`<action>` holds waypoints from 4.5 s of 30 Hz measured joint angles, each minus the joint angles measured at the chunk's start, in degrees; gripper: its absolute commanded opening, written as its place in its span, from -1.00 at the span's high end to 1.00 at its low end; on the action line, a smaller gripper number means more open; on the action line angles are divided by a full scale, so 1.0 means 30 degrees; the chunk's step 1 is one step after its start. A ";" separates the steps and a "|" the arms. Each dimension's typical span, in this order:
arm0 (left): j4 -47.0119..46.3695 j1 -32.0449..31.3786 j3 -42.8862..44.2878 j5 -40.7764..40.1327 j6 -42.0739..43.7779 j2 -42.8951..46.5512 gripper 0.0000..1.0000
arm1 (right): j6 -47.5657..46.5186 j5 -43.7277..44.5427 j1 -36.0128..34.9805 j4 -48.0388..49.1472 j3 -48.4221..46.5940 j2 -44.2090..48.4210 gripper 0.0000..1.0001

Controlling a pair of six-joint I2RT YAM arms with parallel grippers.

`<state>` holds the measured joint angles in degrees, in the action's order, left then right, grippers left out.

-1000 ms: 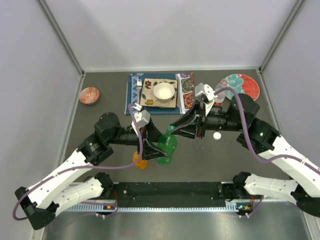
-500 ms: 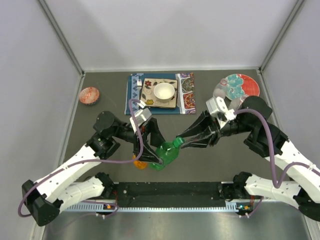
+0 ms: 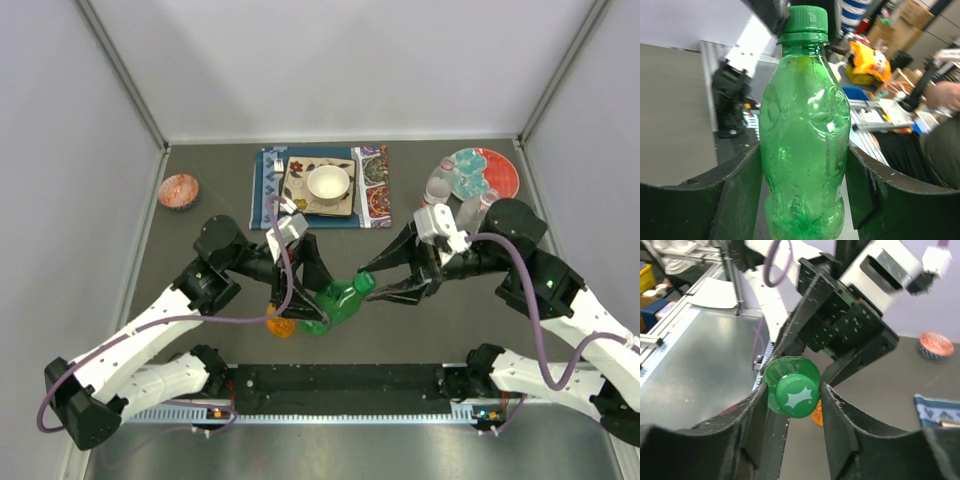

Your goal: Unscrew the bottle caps

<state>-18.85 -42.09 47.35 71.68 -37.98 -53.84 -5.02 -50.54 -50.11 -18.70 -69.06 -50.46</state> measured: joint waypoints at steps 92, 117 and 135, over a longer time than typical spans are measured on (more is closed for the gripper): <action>0.6710 -0.0692 0.1333 -0.8714 0.6105 0.2244 0.56 | 0.4626 0.5319 0.0590 -0.1421 -0.2987 -0.2266 1.00; -0.2120 0.0124 -0.0044 0.0350 -0.0940 -0.1392 0.55 | -0.1785 -0.0058 0.0794 -0.2186 -0.1603 -0.0984 0.86; 0.6594 -0.0248 0.1953 -1.0907 0.7715 0.0066 0.47 | 0.5938 1.1730 0.0743 -0.2142 -0.3636 -0.2317 -0.42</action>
<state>0.93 -42.83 53.21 38.96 -14.83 -53.65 12.80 -15.35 -47.88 -25.12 -79.96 -57.41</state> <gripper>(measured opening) 0.645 0.698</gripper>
